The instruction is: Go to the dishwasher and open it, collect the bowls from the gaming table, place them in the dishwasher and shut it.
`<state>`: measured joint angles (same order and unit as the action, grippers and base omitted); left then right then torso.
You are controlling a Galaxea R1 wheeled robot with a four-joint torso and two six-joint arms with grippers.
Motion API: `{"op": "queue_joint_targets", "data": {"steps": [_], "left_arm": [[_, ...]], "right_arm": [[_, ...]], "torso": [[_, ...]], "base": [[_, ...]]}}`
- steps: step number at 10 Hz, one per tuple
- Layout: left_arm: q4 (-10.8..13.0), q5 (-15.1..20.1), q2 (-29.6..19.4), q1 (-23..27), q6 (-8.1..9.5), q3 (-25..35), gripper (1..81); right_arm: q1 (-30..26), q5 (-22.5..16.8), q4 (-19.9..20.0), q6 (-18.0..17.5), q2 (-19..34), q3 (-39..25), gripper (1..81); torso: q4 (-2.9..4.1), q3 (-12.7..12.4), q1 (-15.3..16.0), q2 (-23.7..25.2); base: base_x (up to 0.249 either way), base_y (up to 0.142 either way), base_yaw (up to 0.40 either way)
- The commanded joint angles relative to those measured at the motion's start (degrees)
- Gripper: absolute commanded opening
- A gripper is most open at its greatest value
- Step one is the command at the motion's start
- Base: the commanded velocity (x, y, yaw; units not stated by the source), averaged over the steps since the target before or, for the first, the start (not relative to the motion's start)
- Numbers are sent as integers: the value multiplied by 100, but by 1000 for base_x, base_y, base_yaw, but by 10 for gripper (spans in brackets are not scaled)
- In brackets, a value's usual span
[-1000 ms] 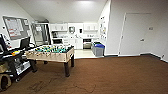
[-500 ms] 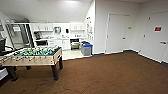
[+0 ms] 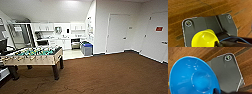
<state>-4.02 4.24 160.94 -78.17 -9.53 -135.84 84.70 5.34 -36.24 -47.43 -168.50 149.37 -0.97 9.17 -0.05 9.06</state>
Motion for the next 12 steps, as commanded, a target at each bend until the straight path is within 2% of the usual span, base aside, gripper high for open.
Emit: {"op": "queue_joint_targets", "data": {"steps": [1, 12], "left_arm": [[33, 279, -70, 429, -57, 66, 10], [24, 270, -79, 429, -66, 84, 10]], "right_arm": [[-326, -156, -155, 32, -11, -67, 10], [-282, -156, -208, 32, -20, -50, 10]], "torso": [[0, 0, 5, 0], [0, 0, 5, 2]], "base": [[0, 0, 0], [0, 0, 0]]}}
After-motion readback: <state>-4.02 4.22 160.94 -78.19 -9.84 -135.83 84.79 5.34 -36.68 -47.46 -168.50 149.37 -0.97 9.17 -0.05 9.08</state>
